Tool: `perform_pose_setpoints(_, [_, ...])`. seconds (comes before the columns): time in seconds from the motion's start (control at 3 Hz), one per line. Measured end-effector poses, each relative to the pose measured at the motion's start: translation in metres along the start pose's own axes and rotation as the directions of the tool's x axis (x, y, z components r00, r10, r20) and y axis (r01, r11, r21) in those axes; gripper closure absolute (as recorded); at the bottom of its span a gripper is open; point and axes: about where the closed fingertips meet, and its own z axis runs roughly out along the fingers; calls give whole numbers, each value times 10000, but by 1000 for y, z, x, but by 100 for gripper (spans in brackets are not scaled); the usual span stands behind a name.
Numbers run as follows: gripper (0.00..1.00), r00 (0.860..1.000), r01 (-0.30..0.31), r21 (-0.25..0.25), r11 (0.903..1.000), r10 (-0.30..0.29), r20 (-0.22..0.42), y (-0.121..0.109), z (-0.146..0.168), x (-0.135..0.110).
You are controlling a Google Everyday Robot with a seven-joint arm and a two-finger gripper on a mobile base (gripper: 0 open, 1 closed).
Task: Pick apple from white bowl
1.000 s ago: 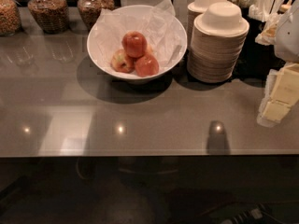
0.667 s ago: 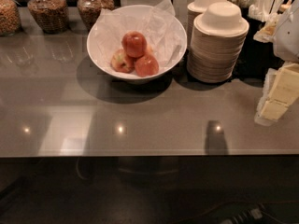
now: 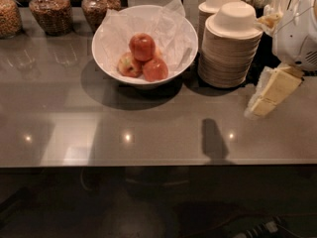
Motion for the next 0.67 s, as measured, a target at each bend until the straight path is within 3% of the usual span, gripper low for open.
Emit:
perform_pose_setpoints(0.33, [0,9898,264,1089,9937,-413,1366,-33,11,-33])
perform_pose_setpoints(0.67, [0,9708,485,1762,9832,-879,2233,-62,18,-68])
